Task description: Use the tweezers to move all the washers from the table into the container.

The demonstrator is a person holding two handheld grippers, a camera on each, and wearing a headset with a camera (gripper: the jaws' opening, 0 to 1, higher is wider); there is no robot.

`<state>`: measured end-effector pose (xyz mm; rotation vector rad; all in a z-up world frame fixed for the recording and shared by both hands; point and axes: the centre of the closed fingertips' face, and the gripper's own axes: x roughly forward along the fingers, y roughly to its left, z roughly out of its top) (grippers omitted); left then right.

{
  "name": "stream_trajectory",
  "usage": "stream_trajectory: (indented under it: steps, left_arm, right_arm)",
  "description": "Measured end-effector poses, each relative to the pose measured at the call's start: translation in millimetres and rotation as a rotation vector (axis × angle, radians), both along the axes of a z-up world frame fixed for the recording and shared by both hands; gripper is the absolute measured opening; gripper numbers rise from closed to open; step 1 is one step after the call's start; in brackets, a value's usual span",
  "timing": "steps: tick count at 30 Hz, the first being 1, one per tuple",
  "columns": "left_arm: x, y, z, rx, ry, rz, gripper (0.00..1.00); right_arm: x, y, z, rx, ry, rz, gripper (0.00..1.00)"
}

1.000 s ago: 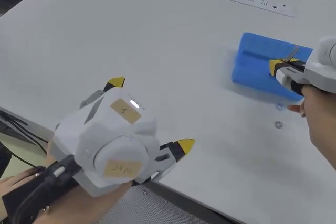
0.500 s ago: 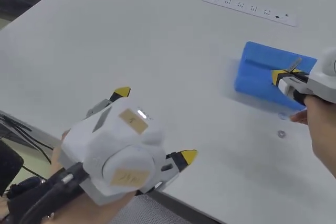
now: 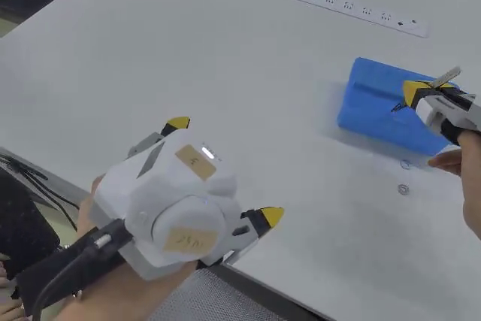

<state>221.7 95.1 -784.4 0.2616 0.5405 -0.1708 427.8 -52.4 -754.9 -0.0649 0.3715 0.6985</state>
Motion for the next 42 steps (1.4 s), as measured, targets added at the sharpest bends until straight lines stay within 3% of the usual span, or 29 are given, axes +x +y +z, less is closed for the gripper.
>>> stream_trajectory:
  steps: [4,10,12,14,18,29,42]
  left_arm:
    - [0.0,-0.8,0.4,-0.001,-0.001,-0.003,0.96]
    - [-0.1,-0.5,1.5,0.001,-0.004,-0.003,0.96]
    - [-0.1,-0.3,2.1,0.0,-0.006,-0.002,0.96]
    - [-0.3,-0.6,1.8,0.001,-0.004,-0.004,0.96]
    - [-0.5,-0.7,1.9,0.005,-0.004,-0.006,0.96]
    - [-0.7,-3.9,1.3,0.003,-0.003,-0.02,0.96]
    - [-0.8,-5.0,0.1,0.007,0.003,-0.021,0.96]
  right_arm:
    - [-10.1,-4.1,16.1,0.04,-0.024,-0.001,0.04]
    - [-32.5,-10.0,20.1,0.053,-0.021,-0.006,0.04]
    - [-29.5,-13.2,15.1,0.058,-0.014,-0.014,0.04]
    - [-38.1,-16.2,9.7,0.057,0.0,-0.021,0.04]
    - [-46.8,-24.3,-3.6,0.023,0.014,-0.018,0.04]
    - [-53.1,-45.5,-43.7,-0.025,0.08,-0.065,0.04]
    - [-65.5,-56.6,-61.9,-0.062,0.122,-0.074,0.04]
